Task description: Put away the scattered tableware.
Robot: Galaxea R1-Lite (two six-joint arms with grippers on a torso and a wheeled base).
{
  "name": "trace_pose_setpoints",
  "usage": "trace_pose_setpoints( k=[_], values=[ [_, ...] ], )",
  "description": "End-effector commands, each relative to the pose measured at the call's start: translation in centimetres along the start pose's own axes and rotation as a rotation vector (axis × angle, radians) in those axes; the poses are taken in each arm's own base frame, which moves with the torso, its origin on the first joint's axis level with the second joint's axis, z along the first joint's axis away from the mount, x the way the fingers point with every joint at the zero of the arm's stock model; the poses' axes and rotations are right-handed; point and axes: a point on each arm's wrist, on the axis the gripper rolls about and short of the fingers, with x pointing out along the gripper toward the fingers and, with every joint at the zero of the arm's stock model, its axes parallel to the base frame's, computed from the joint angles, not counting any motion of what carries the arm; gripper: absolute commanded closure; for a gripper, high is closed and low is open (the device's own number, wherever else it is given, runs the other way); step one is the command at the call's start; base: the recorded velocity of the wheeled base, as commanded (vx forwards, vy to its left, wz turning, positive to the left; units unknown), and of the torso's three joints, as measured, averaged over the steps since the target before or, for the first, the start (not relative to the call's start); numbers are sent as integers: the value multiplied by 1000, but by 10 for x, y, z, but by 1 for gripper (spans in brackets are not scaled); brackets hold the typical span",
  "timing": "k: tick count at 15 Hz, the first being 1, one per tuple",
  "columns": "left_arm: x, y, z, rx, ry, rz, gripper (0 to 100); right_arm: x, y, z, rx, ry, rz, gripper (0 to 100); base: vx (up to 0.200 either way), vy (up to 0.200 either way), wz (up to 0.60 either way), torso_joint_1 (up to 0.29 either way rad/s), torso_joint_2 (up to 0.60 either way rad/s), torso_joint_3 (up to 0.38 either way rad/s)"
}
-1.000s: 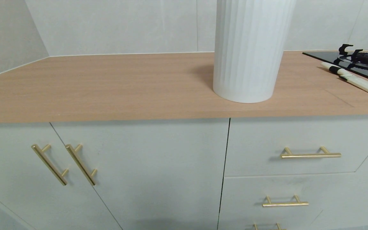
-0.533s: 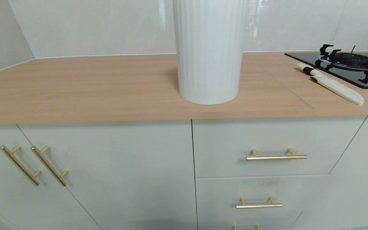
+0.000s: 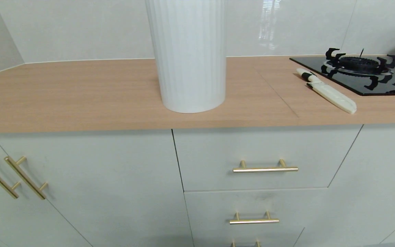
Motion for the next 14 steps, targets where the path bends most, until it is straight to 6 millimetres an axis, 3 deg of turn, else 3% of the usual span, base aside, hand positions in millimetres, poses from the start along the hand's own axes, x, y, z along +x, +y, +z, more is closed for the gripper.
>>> trace_pose_setpoints(
  k=[1, 7, 11, 14],
  values=[
    [0, 0, 0, -1, 0, 1, 0, 0, 0, 0, -1, 1, 1, 0, 0, 0, 0, 0, 0, 0],
    [0, 0, 0, -1, 0, 3, 0, 0, 0, 0, -3, 1, 0, 0, 0, 0, 0, 2, -18, -9],
    [0, 0, 0, -1, 0, 1, 0, 0, 0, 0, -3, 1, 1, 0, 0, 0, 0, 74, -227, -272],
    [0, 0, 0, -1, 0, 1, 0, 0, 0, 0, -3, 1, 1, 0, 0, 0, 0, 121, -556, -310]
  ],
)
